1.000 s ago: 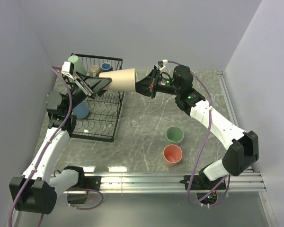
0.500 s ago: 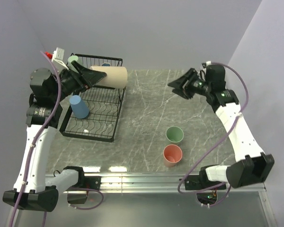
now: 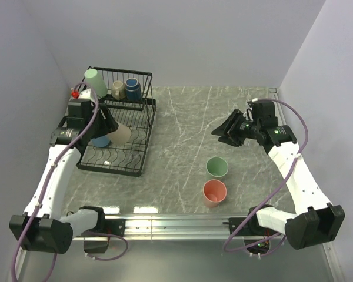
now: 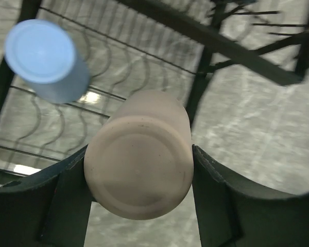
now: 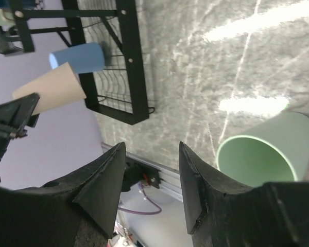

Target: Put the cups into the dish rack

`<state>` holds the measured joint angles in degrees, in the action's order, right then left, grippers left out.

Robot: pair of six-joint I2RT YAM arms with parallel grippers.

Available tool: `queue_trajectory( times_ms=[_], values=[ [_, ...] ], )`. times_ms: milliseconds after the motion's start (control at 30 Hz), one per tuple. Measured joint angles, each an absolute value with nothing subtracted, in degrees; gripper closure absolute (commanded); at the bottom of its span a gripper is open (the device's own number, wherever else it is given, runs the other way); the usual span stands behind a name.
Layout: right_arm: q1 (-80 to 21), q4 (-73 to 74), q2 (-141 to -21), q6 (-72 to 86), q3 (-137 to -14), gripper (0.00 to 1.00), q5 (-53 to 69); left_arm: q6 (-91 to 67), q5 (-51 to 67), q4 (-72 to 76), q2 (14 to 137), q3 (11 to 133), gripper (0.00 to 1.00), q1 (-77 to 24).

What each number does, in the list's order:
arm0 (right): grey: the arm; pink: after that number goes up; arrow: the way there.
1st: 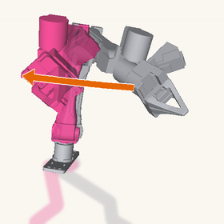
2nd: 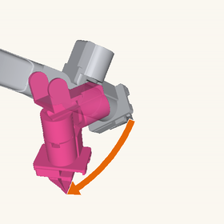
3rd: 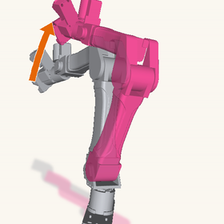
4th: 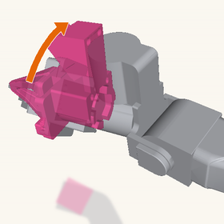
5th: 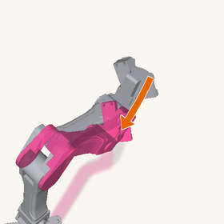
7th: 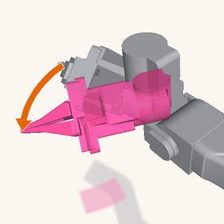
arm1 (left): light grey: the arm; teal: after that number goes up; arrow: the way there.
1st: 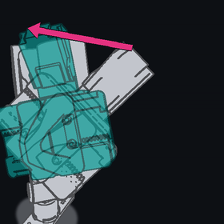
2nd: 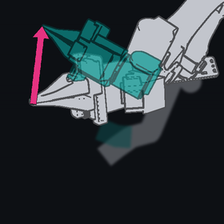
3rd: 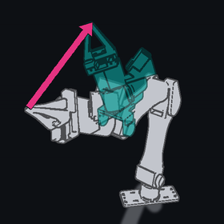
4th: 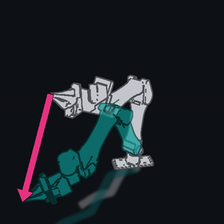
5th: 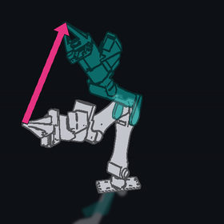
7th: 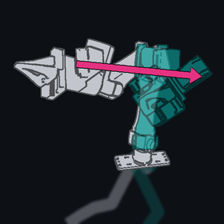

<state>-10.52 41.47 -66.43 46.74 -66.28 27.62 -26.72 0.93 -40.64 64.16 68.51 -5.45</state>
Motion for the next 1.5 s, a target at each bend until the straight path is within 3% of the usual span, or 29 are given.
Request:
queue_trajectory(
  times_ms=[633,1200,1267,1367,1500],
  values=[
    [-10.52,45.69,-65.84,43.57,-65.12,0.51,25.06,-26.33,-13.23,-28.77,71.88,59.22,1.0,-7.88],
    [-10.52,45.84,-66.94,44.03,-65.12,0.53,24.4,-26.44,-15.2,-24.1,79.26,59.0,0.99,-8.36],
    [-10.52,45.84,-66.96,44.03,-65.12,0.53,24.38,-26.65,-15.66,-23.86,79.5,59.0,0.96,-8.43],
    [-10.52,45.84,-66.98,44.03,-65.12,0.53,24.4,-27.16,-16.8,-23.64,79.64,59.0,0.67,-8.54],
    [-10.52,45.74,-67.0,43.99,-64.9,0.53,24.4,-28.21,-18.33,-23.33,79.64,59.0,0.44,-8.8]
  ],
)
